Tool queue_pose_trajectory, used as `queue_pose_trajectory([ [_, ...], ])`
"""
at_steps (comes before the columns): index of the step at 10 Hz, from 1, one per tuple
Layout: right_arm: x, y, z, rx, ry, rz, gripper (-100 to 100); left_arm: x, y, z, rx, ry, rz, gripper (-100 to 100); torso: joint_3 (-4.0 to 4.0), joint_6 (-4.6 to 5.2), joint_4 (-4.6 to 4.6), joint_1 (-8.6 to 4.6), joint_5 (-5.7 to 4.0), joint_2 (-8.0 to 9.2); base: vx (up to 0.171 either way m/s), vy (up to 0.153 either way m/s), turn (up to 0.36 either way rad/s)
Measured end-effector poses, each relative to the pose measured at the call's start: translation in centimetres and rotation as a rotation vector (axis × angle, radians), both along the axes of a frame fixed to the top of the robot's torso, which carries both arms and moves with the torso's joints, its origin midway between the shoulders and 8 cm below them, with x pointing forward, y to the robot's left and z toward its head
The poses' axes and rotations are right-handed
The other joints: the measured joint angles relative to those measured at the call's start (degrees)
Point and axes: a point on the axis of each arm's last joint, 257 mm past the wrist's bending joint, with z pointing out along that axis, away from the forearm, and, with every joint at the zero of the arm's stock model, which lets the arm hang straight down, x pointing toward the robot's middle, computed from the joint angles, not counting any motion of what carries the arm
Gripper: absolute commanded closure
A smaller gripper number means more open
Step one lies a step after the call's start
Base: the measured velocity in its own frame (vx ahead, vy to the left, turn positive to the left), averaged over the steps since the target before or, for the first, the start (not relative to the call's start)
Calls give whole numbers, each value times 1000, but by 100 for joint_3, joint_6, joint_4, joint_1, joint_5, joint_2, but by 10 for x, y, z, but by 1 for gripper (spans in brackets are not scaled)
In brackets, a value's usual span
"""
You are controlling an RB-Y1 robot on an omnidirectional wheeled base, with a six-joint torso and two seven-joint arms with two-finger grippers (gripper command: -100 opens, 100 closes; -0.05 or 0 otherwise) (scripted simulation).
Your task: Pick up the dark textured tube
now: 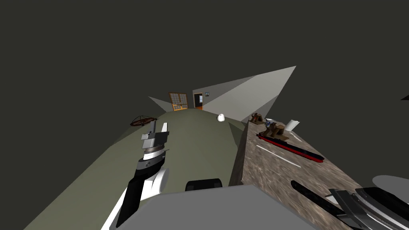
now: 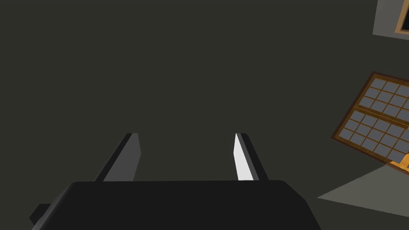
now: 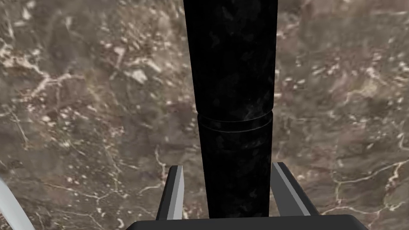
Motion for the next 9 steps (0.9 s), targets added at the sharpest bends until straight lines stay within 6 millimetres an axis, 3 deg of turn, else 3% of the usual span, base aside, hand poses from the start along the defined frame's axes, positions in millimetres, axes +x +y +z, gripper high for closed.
queue_pose_trajectory([
  [3, 1, -1, 0, -2, -1, 1, 100, 0, 0, 0, 0, 0, 0, 0, -9, 3, -5, -4, -3, -14, 0, 0, 0],
  [4, 1, 0, 0, -1, -1, 1, 0, 0, 0, 0, 0, 0, 0, 0, -9, 3, -5, -4, -4, -14, 0, 0, 0],
  [5, 1, -1, 1, -2, -1, 1, 100, 0, 0, 0, 0, 0, 0, 0, -9, 3, -5, -4, -4, -14, 64, 23, -194],
  [8, 11, 1, 18, -3, 4, 48, 100, 0, 0, 0, 0, 0, 0, 0, -28, 13, -12, 17, 7, -47, 85, 26, -205],
  [9, 11, 1, 18, -3, 5, 51, 0, 0, 0, 0, 0, 0, 0, 0, -22, 4, -10, 14, 3, -34, 6, 5, 9],
])
